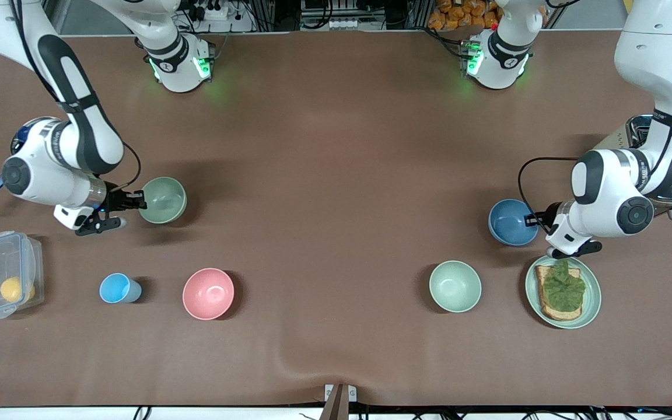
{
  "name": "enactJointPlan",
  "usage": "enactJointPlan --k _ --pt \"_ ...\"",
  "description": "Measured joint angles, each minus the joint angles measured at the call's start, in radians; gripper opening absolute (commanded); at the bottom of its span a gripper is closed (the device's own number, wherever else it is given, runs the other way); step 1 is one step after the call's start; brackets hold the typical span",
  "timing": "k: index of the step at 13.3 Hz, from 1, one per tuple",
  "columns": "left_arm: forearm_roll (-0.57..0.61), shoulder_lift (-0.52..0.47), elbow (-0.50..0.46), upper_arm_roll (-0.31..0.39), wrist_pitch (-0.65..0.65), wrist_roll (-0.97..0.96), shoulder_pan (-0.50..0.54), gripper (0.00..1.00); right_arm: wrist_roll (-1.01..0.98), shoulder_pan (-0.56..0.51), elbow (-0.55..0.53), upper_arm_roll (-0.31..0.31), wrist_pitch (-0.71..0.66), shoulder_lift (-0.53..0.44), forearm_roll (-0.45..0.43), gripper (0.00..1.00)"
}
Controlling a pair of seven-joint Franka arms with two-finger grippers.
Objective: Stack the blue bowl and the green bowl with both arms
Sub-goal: 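Grasp the green bowl with the right gripper while the left gripper grasps the blue bowl, then carry the green bowl with the right gripper while the left gripper lifts the blue bowl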
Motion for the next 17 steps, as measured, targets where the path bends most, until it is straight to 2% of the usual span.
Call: enactJointPlan --k 3,4,8,11,17 --pt "0.0 0.0 0.001 0.0 0.001 0.0 0.0 0.04 0.073 0.039 0.046 0.011 -0.055 -0.013 0.067 0.0" --pt "0.0 0.0 0.001 0.0 0.001 0.0 0.0 0.01 0.101 0.062 0.047 0.011 -0.059 -0.017 0.087 0.0" --pt "0.0 -0.002 0.008 -0.003 -0.002 0.005 0.0 0.0 0.365 0.215 0.049 0.016 -0.065 -0.048 0.104 0.0" --pt "0.0 -0.003 0.019 -0.003 -0.001 0.005 0.001 0.0 0.551 0.36 0.052 0.019 -0.055 -0.068 0.164 0.0" --pt "0.0 -0.009 0.13 -0.005 -0.079 0.005 0.029 0.0 0.915 0.597 0.05 0.019 0.067 -0.068 0.173 0.0"
